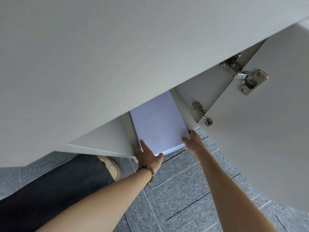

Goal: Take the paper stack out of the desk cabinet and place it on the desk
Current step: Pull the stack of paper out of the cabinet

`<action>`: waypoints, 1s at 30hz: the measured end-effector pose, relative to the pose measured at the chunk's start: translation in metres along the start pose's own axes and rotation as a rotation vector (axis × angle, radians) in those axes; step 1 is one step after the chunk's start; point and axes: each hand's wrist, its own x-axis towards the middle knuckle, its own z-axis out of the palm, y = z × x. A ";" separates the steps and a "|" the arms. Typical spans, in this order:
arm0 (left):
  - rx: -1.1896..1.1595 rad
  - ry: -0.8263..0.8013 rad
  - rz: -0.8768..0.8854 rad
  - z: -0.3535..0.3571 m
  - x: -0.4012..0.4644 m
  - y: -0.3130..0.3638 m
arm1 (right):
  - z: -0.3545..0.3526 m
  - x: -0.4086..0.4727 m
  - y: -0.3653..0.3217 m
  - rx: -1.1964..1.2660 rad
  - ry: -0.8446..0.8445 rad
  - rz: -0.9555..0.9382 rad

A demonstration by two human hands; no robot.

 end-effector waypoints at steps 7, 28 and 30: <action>-0.021 -0.164 0.089 0.006 -0.051 -0.053 | -0.016 -0.062 0.066 0.045 -0.131 0.094; -0.482 -0.131 -0.113 0.003 -0.017 -0.050 | 0.008 -0.036 0.053 -0.019 0.019 0.078; -0.513 -0.120 -0.105 0.002 -0.019 -0.049 | 0.012 -0.043 0.051 0.001 0.044 0.064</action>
